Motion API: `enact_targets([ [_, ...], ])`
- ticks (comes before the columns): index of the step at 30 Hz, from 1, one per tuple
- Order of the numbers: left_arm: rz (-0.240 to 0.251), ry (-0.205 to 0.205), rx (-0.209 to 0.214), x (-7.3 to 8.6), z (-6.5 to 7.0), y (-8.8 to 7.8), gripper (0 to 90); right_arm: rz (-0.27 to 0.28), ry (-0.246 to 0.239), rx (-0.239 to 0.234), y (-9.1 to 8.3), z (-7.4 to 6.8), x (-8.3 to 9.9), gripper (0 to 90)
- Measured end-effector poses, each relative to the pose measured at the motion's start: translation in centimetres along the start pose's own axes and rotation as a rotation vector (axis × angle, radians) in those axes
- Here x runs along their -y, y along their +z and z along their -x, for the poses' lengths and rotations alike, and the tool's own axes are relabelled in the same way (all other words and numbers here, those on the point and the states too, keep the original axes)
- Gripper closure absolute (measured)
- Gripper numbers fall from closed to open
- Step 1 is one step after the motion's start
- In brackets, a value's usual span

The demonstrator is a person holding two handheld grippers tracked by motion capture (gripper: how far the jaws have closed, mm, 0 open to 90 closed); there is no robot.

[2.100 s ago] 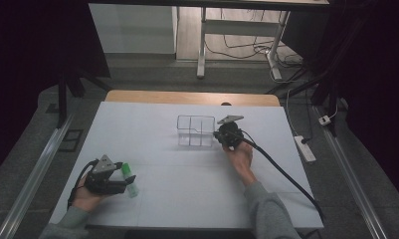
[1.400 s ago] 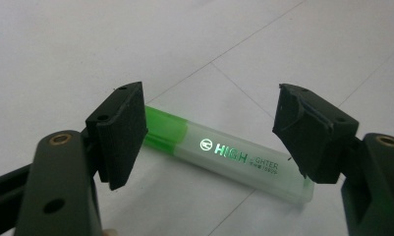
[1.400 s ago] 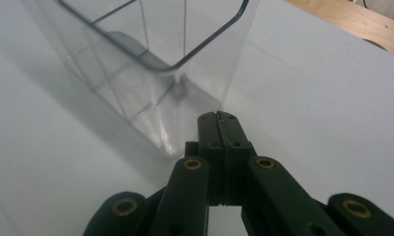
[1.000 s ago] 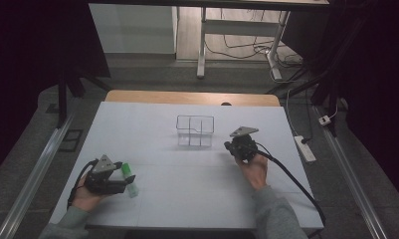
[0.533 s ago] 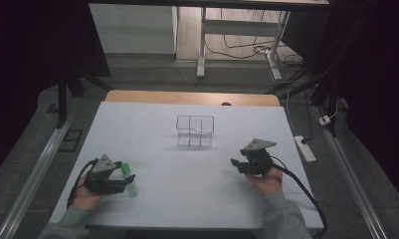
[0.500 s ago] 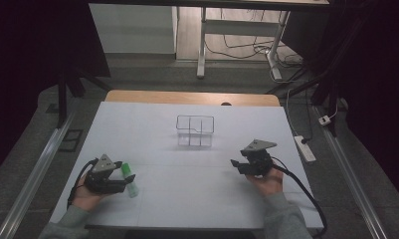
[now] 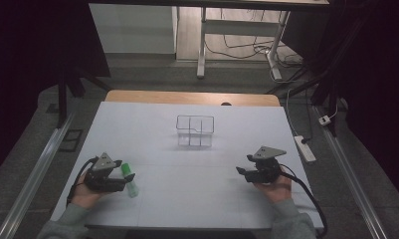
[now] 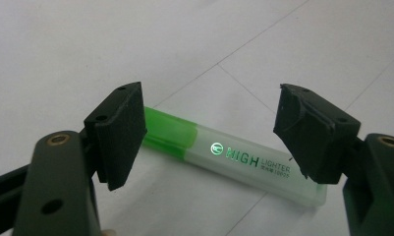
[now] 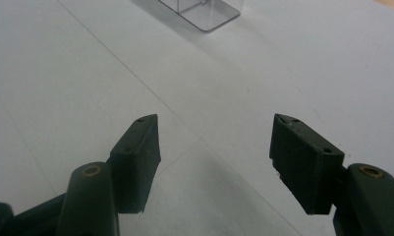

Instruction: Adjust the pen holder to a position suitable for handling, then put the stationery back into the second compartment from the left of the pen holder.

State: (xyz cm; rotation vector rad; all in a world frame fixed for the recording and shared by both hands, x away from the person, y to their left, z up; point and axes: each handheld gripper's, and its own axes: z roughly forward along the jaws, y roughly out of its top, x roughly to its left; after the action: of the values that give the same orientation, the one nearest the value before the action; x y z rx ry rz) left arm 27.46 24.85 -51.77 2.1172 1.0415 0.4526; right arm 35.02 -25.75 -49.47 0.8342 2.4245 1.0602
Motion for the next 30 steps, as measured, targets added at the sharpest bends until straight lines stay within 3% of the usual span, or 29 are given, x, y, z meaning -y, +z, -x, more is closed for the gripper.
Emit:
enact_targets([
  [10,0.004,0.004,0.004,-0.4,0.0,-0.1,27.2,0.011,0.009,-0.026,-0.5,0.1,0.5,34.5],
  [16,-0.005,0.056,0.009,-1.4,0.5,-0.8,26.7,0.009,0.01,-0.041,-0.4,0.1,0.5,34.7],
  [22,-0.069,0.174,0.043,-2.8,0.2,-1.1,25.5,0.014,0.006,-0.036,-0.5,0.1,0.5,34.7],
  [30,-0.156,0.384,0.094,-5.2,-1.0,-0.9,24.7,0.011,0.001,-0.036,-0.7,0.1,0.6,34.6],
])
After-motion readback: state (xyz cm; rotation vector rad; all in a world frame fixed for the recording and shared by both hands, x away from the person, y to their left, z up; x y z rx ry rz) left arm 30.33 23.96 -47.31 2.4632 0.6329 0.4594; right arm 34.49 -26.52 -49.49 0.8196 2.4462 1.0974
